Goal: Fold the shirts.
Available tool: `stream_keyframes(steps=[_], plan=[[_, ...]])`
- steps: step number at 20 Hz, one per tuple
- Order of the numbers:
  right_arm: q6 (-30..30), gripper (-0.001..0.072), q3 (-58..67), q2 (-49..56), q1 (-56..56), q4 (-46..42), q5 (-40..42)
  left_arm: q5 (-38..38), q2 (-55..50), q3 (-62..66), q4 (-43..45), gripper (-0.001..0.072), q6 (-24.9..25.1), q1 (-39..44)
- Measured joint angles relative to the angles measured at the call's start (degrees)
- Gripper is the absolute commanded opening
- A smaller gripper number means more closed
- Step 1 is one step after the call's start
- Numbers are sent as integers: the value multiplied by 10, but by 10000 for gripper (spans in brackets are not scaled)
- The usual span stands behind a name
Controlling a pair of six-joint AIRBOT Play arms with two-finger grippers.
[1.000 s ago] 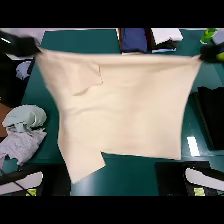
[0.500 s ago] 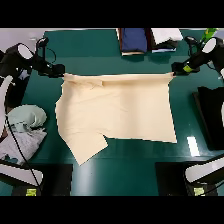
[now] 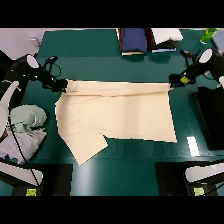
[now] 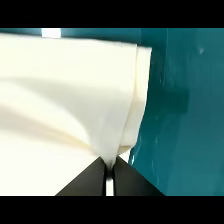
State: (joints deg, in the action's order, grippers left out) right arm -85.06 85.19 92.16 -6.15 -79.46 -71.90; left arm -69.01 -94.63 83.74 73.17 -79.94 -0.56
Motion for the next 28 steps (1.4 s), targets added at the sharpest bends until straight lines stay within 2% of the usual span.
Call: stream_keyframes(steps=[1, 2, 3, 7, 10, 12, 14, 20, 23, 26, 28], plan=[[0, 179, -15, -3, 0, 1, 6, 0, 0, -7, -1, 115, 0, 0], [0, 424, -28, -5, 0, 2, 9, 0, 0, -11, -1, 416, 0, 0], [0, 461, -35, -6, 0, 2, 12, -1, 1, -14, 0, 479, -2, 0], [1, 460, -32, -21, -1, 2, 2, -15, 22, -19, 4, 479, -23, 0], [1, 459, -59, -69, -1, -11, -12, -23, 86, -49, 30, 478, -41, 0], [1, 461, -110, -116, -1, -21, -19, -28, 150, -102, 49, 479, -52, 0], [1, 549, -180, -165, -1, -28, -32, -32, 221, -177, 59, 479, -66, 1], [-24, 550, -393, -289, -1, -33, -43, -38, 410, -387, 70, 479, -107, 1], [-38, 510, -467, -334, -1, -30, -41, -44, 457, -440, 71, 479, -118, 1], [-50, 502, -515, -360, -1, -18, -27, -46, 476, -461, 68, 479, -124, 1], [-55, 426, -533, -362, -1, -4, -20, -45, 481, -467, 64, 480, -126, 1]])
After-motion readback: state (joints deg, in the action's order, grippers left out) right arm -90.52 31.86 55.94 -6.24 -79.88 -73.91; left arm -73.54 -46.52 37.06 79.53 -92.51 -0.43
